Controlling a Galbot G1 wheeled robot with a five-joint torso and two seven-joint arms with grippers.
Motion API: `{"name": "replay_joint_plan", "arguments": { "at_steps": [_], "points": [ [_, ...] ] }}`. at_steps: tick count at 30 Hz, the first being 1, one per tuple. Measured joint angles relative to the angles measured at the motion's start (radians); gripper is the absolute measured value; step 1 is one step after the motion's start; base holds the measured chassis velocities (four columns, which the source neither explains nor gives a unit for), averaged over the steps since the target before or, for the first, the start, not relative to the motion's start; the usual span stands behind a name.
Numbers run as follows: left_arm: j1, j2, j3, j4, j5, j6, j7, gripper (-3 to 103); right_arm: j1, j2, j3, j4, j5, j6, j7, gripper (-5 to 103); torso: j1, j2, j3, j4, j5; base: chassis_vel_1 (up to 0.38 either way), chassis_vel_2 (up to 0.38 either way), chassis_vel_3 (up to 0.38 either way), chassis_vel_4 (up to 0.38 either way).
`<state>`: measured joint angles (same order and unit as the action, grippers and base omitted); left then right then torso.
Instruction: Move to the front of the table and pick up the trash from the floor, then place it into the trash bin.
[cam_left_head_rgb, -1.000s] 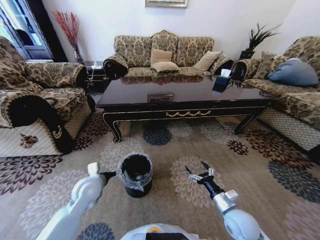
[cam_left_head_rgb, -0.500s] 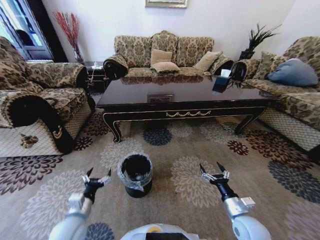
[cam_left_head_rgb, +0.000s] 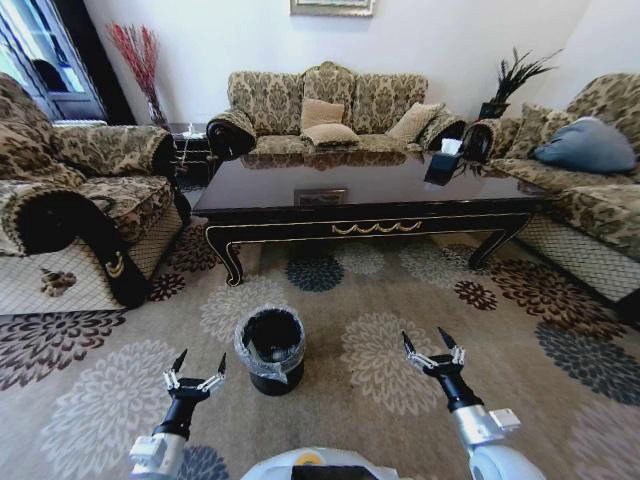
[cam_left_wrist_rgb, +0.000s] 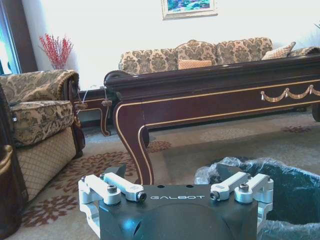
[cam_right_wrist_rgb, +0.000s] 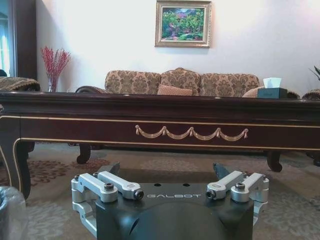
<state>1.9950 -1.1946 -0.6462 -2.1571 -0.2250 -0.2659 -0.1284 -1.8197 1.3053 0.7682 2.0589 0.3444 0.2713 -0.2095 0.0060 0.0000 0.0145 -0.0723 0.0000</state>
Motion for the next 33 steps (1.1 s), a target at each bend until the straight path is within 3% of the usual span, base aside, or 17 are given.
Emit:
{"name": "replay_joint_plan", "arguments": {
  "at_steps": [33],
  "points": [
    [0.011, 0.005, 0.009, 0.007, -0.026, -0.014, 0.005, 100, -0.001, 0.005, -0.001, -0.004, 0.001, 0.003, -0.033, 100, 0.000, 0.000, 0.000, 0.0000, 0.0000, 0.001, -0.002, -0.001, 0.002]
  ]
}}
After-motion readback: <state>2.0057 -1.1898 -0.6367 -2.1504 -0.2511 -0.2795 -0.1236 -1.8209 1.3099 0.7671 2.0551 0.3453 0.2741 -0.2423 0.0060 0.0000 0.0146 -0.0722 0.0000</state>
